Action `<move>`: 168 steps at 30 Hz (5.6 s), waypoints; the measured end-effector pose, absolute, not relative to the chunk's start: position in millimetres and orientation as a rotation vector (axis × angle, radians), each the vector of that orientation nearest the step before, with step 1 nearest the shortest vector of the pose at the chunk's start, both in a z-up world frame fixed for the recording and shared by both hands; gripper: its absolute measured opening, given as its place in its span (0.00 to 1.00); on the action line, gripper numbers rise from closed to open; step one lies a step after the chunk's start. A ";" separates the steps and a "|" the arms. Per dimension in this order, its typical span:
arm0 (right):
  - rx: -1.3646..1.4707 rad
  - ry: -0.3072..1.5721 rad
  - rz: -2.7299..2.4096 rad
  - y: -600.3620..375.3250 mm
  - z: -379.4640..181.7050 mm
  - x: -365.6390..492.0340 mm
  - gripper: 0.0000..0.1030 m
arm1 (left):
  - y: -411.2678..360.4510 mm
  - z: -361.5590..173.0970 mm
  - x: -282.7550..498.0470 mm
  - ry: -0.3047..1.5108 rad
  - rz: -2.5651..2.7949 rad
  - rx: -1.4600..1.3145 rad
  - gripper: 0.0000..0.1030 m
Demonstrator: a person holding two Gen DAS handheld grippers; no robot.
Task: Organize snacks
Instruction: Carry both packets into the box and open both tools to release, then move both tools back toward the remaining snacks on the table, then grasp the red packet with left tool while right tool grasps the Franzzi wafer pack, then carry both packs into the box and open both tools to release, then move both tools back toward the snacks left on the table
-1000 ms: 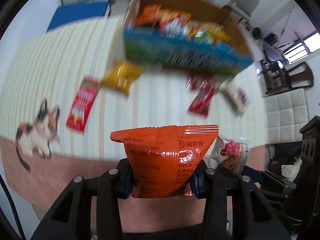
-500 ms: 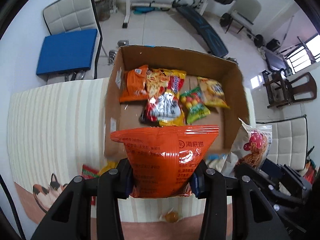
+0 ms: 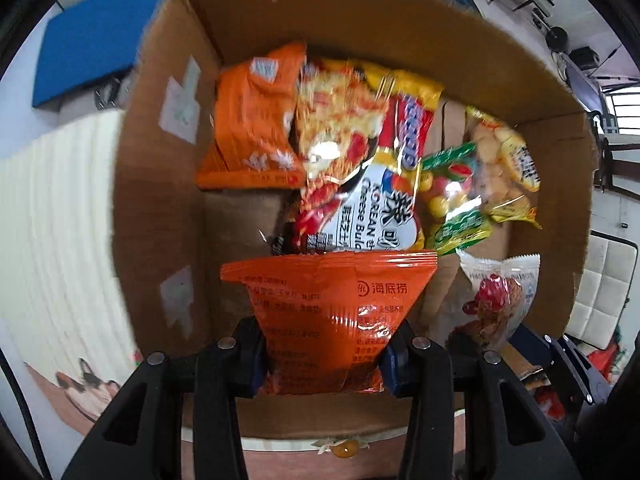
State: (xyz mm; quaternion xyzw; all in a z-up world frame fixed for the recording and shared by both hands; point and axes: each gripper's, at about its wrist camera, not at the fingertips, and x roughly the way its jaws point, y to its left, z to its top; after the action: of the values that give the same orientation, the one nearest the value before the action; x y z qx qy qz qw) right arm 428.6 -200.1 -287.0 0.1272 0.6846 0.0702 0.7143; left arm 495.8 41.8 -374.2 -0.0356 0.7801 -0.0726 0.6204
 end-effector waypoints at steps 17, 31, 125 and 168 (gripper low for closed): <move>0.142 1.609 0.128 -197.4 -310.2 434.7 0.93 | 60.5 -376.8 491.2 1.792 -0.139 -0.071 0.79; 0.133 1.350 0.088 -205.7 -222.5 399.3 0.95 | 55.6 -260.3 456.8 1.439 -0.119 -0.042 0.79; 0.531 1.332 -0.019 -278.4 -195.2 376.6 0.66 | 10.8 -246.5 442.7 1.434 -0.162 -0.065 0.32; 0.251 1.434 0.029 -255.6 -243.5 399.6 0.92 | 44.7 -285.0 451.1 1.495 -0.064 -0.021 0.81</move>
State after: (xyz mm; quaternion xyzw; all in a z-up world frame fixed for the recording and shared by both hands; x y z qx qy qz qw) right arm 399.6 -255.6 -243.5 0.1146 0.6553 0.0134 0.7465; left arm 451.1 44.7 -285.0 -0.0096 0.6796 -0.0290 0.7330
